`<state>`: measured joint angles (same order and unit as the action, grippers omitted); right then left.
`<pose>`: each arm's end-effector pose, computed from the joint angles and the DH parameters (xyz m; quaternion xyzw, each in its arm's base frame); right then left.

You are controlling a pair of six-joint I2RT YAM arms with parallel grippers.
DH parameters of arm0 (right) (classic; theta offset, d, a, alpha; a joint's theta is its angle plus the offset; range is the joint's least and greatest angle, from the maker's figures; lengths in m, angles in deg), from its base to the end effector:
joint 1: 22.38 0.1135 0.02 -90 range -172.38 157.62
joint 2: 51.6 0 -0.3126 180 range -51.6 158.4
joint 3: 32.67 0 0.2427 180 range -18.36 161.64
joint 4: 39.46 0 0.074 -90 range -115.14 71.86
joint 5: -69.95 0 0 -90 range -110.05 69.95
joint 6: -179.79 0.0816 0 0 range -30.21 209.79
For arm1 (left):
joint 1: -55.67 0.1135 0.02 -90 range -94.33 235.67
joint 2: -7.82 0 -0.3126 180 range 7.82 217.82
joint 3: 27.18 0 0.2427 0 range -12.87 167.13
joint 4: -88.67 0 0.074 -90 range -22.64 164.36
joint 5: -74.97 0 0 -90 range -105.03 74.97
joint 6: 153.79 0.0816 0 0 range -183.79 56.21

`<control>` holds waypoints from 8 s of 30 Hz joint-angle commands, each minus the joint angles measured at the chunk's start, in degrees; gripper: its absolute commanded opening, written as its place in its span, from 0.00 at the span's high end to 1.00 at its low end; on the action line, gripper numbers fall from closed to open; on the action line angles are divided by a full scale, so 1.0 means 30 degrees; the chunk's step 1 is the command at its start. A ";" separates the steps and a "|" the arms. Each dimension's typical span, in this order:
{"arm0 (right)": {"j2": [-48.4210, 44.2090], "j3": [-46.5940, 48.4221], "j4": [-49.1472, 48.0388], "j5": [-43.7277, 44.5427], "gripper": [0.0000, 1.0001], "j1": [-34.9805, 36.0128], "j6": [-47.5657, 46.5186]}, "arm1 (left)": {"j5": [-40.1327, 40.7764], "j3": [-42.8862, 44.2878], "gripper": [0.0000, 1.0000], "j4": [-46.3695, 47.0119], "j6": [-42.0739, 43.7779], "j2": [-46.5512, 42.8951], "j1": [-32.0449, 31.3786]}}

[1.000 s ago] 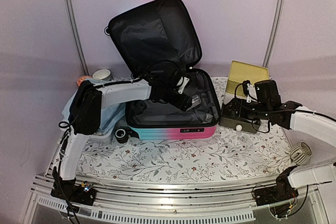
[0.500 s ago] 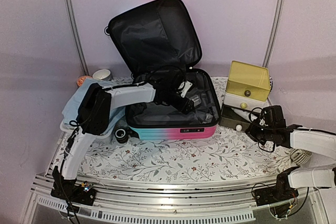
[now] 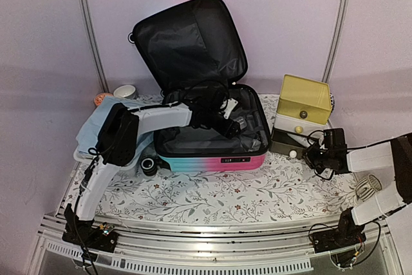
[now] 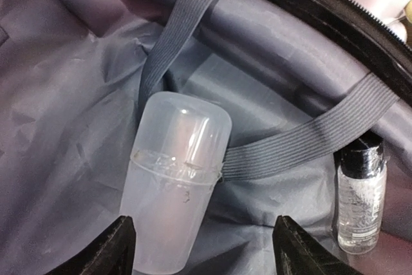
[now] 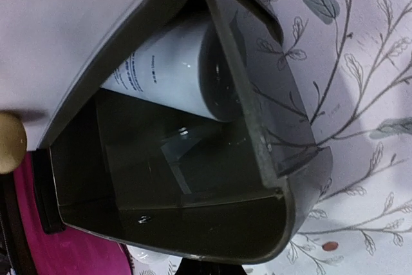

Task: Open, take out, and arrange the luggage
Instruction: Close the drawer in the storage box, then pick up the makeup from the opened luggage, then open the drawer in the storage box.

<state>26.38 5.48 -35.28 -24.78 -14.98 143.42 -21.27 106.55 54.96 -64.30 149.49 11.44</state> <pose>0.2500 0.0393 0.1559 0.3462 0.8522 0.2309 0.3170 0.4391 -0.4399 0.1708 0.3599 0.8371 -0.2015 0.3592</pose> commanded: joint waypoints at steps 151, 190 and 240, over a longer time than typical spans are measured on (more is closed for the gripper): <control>-0.2171 -0.1705 -1.4590 -0.0484 0.13 0.2664 -0.4789 | -1.0479 0.3252 0.20 -0.2653 0.8543 0.3599 0.3191; -0.0244 -0.3044 -1.4851 -0.3843 0.17 -0.0913 0.3236 | -0.5614 -1.2848 0.54 0.7120 0.6021 -0.8029 0.4211; 0.2779 -0.4579 -1.9628 -0.3854 0.40 -0.1005 0.6760 | -0.2361 -1.7739 0.56 0.5658 0.4360 -1.6496 0.1818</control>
<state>34.27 -11.24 -94.49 -34.36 -17.93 164.23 -28.99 53.70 72.53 -50.62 101.69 17.91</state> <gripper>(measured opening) 0.576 0.492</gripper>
